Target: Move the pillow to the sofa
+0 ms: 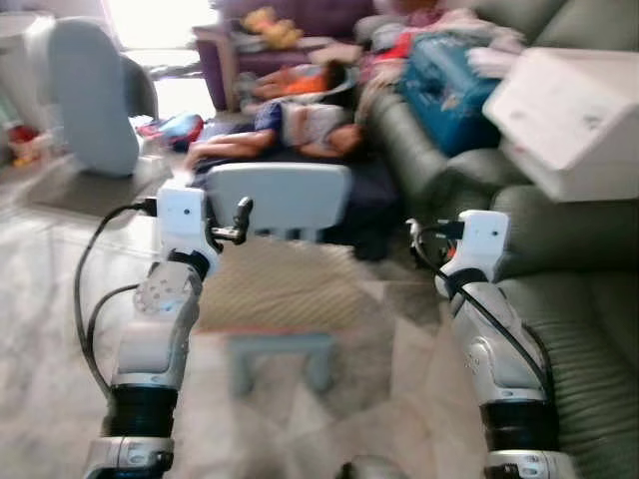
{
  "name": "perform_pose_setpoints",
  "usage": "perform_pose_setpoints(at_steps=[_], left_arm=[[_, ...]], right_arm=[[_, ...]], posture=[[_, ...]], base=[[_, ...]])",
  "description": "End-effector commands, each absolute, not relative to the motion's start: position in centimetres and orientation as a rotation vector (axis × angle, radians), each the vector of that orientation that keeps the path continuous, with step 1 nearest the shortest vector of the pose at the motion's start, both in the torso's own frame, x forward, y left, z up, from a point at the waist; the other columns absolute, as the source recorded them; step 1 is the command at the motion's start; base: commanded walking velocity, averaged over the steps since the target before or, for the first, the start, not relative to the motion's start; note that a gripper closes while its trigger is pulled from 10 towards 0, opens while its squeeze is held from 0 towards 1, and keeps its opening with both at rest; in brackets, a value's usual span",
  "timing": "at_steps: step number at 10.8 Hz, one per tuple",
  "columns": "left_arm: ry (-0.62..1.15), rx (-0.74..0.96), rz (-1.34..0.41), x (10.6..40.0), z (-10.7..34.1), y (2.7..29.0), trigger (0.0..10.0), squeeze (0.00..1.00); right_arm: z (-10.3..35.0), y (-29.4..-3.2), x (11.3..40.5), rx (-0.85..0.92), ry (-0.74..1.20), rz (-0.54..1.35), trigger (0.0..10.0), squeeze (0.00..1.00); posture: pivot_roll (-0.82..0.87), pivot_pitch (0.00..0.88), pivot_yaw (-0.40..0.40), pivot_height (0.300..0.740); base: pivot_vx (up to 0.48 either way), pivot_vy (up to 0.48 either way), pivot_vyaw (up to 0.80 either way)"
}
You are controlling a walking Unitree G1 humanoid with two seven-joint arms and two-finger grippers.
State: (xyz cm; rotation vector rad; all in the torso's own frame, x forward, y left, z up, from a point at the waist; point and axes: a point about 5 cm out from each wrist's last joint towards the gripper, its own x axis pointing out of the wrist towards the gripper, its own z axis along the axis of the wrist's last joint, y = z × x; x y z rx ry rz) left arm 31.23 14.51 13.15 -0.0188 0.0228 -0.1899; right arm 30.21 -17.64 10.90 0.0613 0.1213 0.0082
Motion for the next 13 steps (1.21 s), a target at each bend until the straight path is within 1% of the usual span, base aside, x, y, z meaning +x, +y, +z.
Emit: perform_pose_setpoints(at_steps=[1, 2, 3, 5, 6, 7, 8, 10, 11, 12, 13], left_arm=[[0.049, 0.003, -0.188, 31.2, 12.5, 15.4, 10.0, 0.0], [0.07, -0.009, -0.201, 30.9, 11.7, 15.7, 10.0, 0.0], [0.09, 0.025, -0.19, 29.4, 10.4, 16.5, 10.0, 0.0], [0.136, 0.034, -0.228, 27.2, 9.2, 16.6, 10.0, 0.0], [0.153, 0.043, -0.219, 26.6, 8.6, 17.1, 10.0, 0.0], [0.135, 0.063, -0.24, 26.2, 9.1, 17.3, 10.0, 0.0], [0.168, 0.08, -0.245, 25.0, 8.8, 17.6, 10.0, 0.0], [0.208, 0.108, -0.262, 23.6, 8.2, 17.9, 10.0, 0.0], [0.211, 0.103, -0.273, 23.5, 8.3, 18.0, 10.0, 0.0], [0.199, 0.1, -0.289, 24.2, 8.8, 17.5, 10.0, 0.0], [0.189, 0.108, -0.276, 25.0, 9.2, 17.4, 10.0, 0.0]], right_arm=[[11.3, -16.8, 30.4, 0.063, 0.096, 0.045, 10.0, 0.0], [10.9, -16.7, 30.0, 0.06, 0.105, 0.039, 10.0, 0.0], [10.3, -16.6, 28.9, 0.08, 0.13, 0.025, 10.0, 0.0], [9.7, -16.4, 27.9, 0.076, 0.152, 0.024, 10.0, 0.0], [9.0, -17.2, 27.2, 0.087, 0.172, -0.031, 10.0, 0.0], [9.0, -17.9, 26.2, 0.101, 0.172, -0.067, 10.0, 0.0], [8.0, -18.7, 23.9, 0.09, 0.211, -0.116, 10.0, 0.0], [7.3, -19.2, 22.0, 0.102, 0.243, -0.169, 10.0, 0.0], [7.3, -19.1, 21.8, 0.114, 0.25, -0.177, 10.0, 0.0], [7.4, -19.0, 22.0, 0.112, 0.252, -0.173, 10.0, 0.0], [7.7, -18.6, 22.7, 0.111, 0.236, -0.134, 10.0, 0.0]], posture=[[0.01, 0.0, -0.08, 0.74], [0.01, 0.0, -0.089, 0.74], [0.02, 0.014, -0.106, 0.74], [0.01, 0.05, -0.107, 0.74], [0.01, 0.047, -0.107, 0.74], [0.02, 0.051, -0.096, 0.74], [0.01, 0.064, -0.074, 0.74], [-0.01, 0.08, -0.043, 0.74], [-0.02, 0.087, -0.032, 0.74], [-0.02, 0.096, -0.029, 0.74], [-0.02, 0.105, -0.032, 0.74]], base=[[0.0, 0.0, 0.64], [0.0, 0.0, 0.75], [0.0, 0.0, 0.75], [0.0, 0.0, 0.0], [0.0, 0.0, 0.0], [0.0, 0.0, 0.0], [0.0, 0.0, 0.0], [0.0, 0.0, 0.0], [0.0, 0.0, 0.0], [0.0, 0.0, -0.51], [0.274, 0.0, 0.0]])
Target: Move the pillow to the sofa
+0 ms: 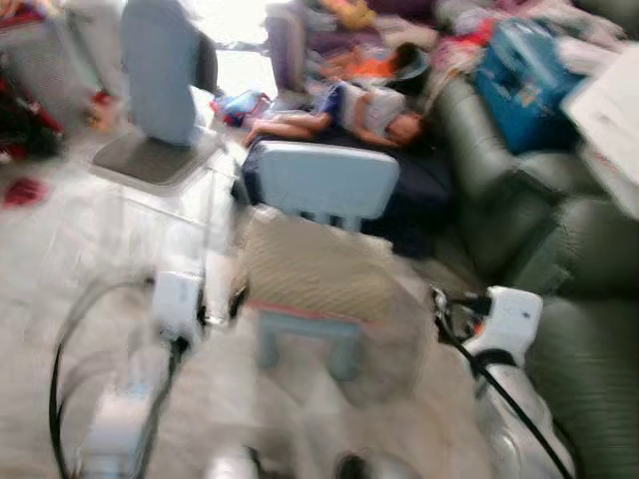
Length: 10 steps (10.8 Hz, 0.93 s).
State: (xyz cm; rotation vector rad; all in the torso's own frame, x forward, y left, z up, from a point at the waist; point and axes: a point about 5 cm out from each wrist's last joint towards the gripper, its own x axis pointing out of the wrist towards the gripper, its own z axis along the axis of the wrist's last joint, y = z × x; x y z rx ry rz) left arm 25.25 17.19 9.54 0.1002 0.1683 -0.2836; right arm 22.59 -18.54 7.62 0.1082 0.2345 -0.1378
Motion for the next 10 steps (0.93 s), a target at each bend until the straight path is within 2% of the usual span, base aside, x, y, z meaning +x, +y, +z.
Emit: perform_pose_setpoints(at_steps=[1, 3, 10], left_arm=[[0.17, 0.093, -0.245, 25.45, 9.79, 17.7, 10.0, 0.0], [0.176, 0.098, -0.225, 25.35, 9.73, 18.34, 10.0, 0.0], [0.176, 0.09, -0.221, 25.62, 9.78, 17.74, 10.0, 0.0]], right_arm=[[8.05, -18.23, 23.7, 0.109, 0.224, -0.118, 10.0, 0.0], [8.07, -17.89, 24.0, 0.104, 0.233, -0.094, 10.0, 0.0], [8.19, -18.39, 24.13, 0.075, 0.249, -0.069, 10.0, 0.0]], posture=[[-0.01, 0.116, -0.04, 0.74], [0.0, 0.122, -0.047, 0.74], [-0.02, 0.146, -0.066, 0.74]], base=[[0.311, 0.0, 0.0], [0.324, 0.0, 0.0], [0.425, 0.0, 0.0]])
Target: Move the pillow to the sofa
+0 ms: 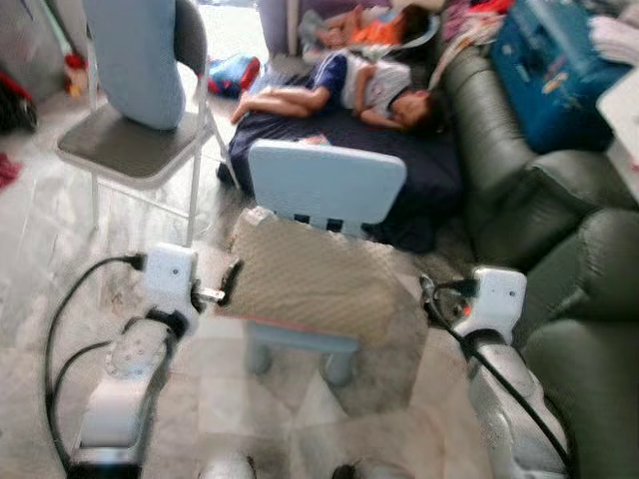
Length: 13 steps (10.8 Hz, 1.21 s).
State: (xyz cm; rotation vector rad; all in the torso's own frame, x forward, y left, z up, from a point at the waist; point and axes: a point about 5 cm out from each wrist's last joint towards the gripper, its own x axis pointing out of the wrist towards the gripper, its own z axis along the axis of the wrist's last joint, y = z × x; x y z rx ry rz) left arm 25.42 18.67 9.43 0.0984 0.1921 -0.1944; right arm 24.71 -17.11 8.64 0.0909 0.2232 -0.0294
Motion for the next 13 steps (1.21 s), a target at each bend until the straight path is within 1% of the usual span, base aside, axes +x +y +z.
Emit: perform_pose_setpoints(at_steps=[1, 4, 5, 6, 7, 8, 12, 13], left_arm=[[0.176, 0.092, -0.22, 25.6, 9.8, 17.7, 10.0, 0.0], [0.187, 0.13, -0.172, 25.4, 9.4, 17.9, 10.0, 0.0], [0.187, 0.093, -0.19, 25.6, 9.2, 18.0, 10.0, 0.0], [0.198, 0.088, -0.192, 25.8, 9.0, 18.2, 10.0, 0.0], [0.208, 0.086, -0.232, 26.0, 8.6, 18.3, 10.0, 0.0], [0.2, 0.078, -0.262, 26.2, 8.7, 18.3, 10.0, 0.0], [0.185, 0.079, -0.253, 26.9, 8.7, 18.3, 10.0, 0.0], [0.153, 0.082, -0.244, 27.1, 9.0, 18.2, 10.0, 0.0]], right_arm=[[8.2, -18.5, 24.1, 0.074, 0.252, -0.068, 10.0, 0.0], [7.9, -18.5, 24.1, 0.066, 0.279, -0.056, 10.0, 0.0], [7.8, -18.4, 24.2, 0.065, 0.284, -0.05, 10.0, 0.0], [7.8, -18.5, 24.2, 0.064, 0.288, -0.045, 10.0, 0.0], [7.8, -18.5, 24.3, 0.063, 0.292, -0.042, 10.0, 0.0], [7.8, -18.6, 24.4, 0.062, 0.293, -0.043, 10.0, 0.0], [8.0, -18.6, 25.0, 0.053, 0.285, -0.035, 10.0, 0.0], [8.1, -18.7, 25.2, 0.051, 0.281, -0.035, 10.0, 0.0]], posture=[[-0.02, 0.148, -0.068, 0.74], [-0.01, 0.15, -0.082, 0.74], [-0.01, 0.15, -0.084, 0.74], [-0.01, 0.148, -0.089, 0.74], [-0.02, 0.144, -0.09, 0.74], [-0.02, 0.143, -0.091, 0.74], [-0.02, 0.129, -0.095, 0.74], [-0.02, 0.127, -0.095, 0.74]], base=[[0.431, 0.0, 0.0], [0.0, 0.0, 0.0], [0.0, 0.0, 0.0], [0.0, 0.0, 0.0], [0.0, 0.0, 0.0], [0.0, 0.352, 0.0], [0.0, 0.48, 0.0], [0.0, 0.48, 0.0]])
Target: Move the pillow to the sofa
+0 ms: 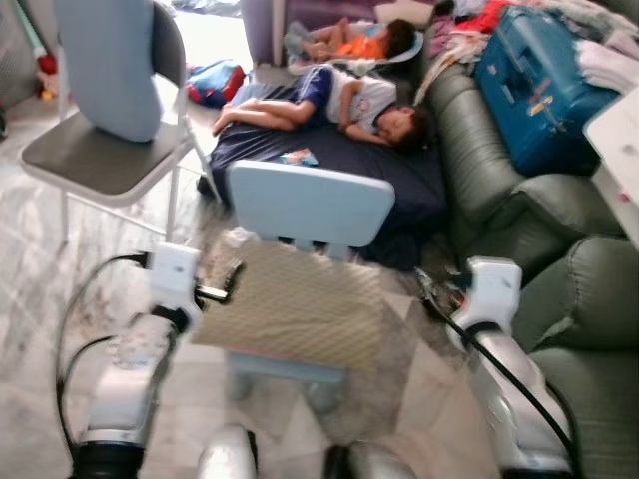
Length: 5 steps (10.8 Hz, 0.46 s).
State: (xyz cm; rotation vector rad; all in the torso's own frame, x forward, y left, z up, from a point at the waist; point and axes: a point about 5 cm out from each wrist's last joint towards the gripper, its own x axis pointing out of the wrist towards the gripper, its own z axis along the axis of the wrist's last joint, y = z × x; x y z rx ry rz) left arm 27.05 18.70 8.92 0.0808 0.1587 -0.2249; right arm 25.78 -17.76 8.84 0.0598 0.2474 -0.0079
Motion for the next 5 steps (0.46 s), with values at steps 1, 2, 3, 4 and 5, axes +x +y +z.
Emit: perform_pose_setpoints(at_steps=[1, 2, 3, 4, 5], left_arm=[[0.131, 0.084, -0.218, 27.2, 9.2, 18.1, 10.0, 0.0], [0.12, 0.087, -0.222, 27.2, 9.4, 17.9, 10.0, 0.0], [0.111, 0.089, -0.231, 27.1, 9.6, 17.4, 10.0, 0.0], [0.108, 0.076, -0.249, 26.9, 9.6, 16.9, 10.0, 0.0], [0.106, 0.073, -0.274, 26.5, 9.5, 16.7, 10.0, 0.0]], right_arm=[[8.2, -18.7, 25.3, 0.049, 0.277, -0.035, 10.0, 0.0], [8.2, -18.7, 25.4, 0.049, 0.276, -0.035, 10.0, 0.0], [8.2, -18.8, 25.4, 0.046, 0.277, -0.036, 10.0, 0.0], [8.2, -18.8, 25.5, 0.045, 0.277, -0.037, 10.0, 0.0], [8.2, -18.8, 25.6, 0.044, 0.277, -0.037, 10.0, 0.0]], posture=[[-0.02, 0.123, -0.094, 0.74], [-0.02, 0.123, -0.094, 0.74], [-0.01, 0.125, -0.095, 0.74], [-0.01, 0.138, -0.096, 0.74], [-0.01, 0.135, -0.096, 0.74]], base=[[0.0, 0.0, 0.0], [0.0, 0.0, 0.0], [0.0, 0.0, 0.0], [0.0, 0.0, 0.0], [0.0, 0.0, 0.0]])
